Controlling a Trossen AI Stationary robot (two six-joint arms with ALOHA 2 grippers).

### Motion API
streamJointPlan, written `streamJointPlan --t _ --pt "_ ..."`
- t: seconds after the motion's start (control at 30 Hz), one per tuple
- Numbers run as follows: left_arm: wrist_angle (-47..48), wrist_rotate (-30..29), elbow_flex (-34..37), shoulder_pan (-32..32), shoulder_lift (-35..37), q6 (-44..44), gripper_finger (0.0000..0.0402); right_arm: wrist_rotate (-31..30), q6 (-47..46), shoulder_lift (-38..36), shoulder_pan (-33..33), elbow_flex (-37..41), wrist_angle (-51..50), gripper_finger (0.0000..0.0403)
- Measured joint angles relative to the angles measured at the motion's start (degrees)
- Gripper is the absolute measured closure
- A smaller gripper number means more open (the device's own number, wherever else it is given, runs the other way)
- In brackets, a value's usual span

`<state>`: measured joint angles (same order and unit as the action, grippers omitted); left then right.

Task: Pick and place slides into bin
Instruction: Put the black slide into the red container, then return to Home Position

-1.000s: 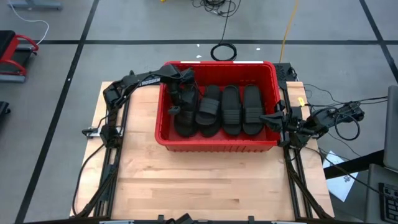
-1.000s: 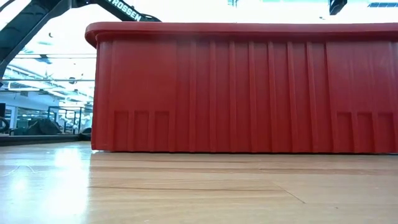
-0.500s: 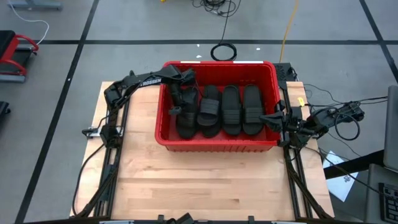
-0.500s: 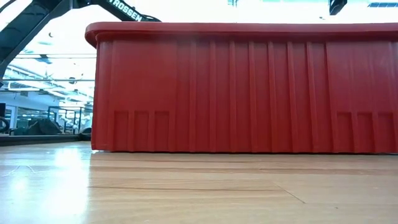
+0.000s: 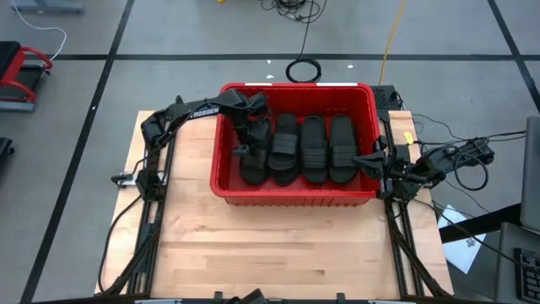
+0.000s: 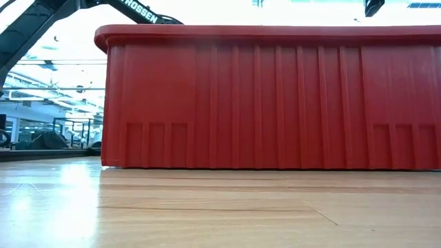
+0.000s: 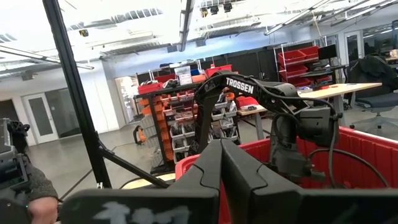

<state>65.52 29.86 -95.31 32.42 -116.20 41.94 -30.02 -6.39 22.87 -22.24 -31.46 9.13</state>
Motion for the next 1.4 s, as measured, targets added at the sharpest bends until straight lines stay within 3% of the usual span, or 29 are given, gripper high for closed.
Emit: streamJointPlan --t 0.23,0.47,0.7,1.0,1.1,1.23,1.33,1.4 --pt "-1.59 -2.29 -0.02 0.07 0.00 -3.18 0.0245 0.00 0.00 0.00 0.02 0.00 0.00 0.0403" --pt "-2.54 -4.26 -0.02 0.07 1.27 -3.10 0.0192 0.00 0.00 0.00 0.02 0.00 0.00 0.0403" --pt "-3.35 -6.79 -0.04 0.09 4.74 -0.45 0.0167 0.00 0.00 0.00 0.02 0.00 0.00 0.0403" --pt "-6.46 -5.70 -0.11 -1.08 10.24 0.63 0.0166 -0.11 1.20 -0.02 0.02 0.00 -0.50 0.0403" --pt "-6.05 -0.16 -0.11 -2.51 14.23 4.60 0.0190 -2.61 1.49 -0.02 0.00 0.00 -2.90 0.0403" --pt "-10.85 10.13 -0.13 -4.75 20.93 9.13 0.0282 -6.96 0.44 -0.09 0.00 -0.02 -7.97 0.0403" --pt "-17.51 19.54 0.40 -5.37 23.03 3.91 0.0371 -8.54 -0.64 -0.79 0.00 0.02 -10.89 0.0403" --pt "-20.92 25.22 1.57 -5.46 22.82 -2.71 0.0389 -9.17 -1.05 -1.98 0.00 1.07 -10.49 0.0403"
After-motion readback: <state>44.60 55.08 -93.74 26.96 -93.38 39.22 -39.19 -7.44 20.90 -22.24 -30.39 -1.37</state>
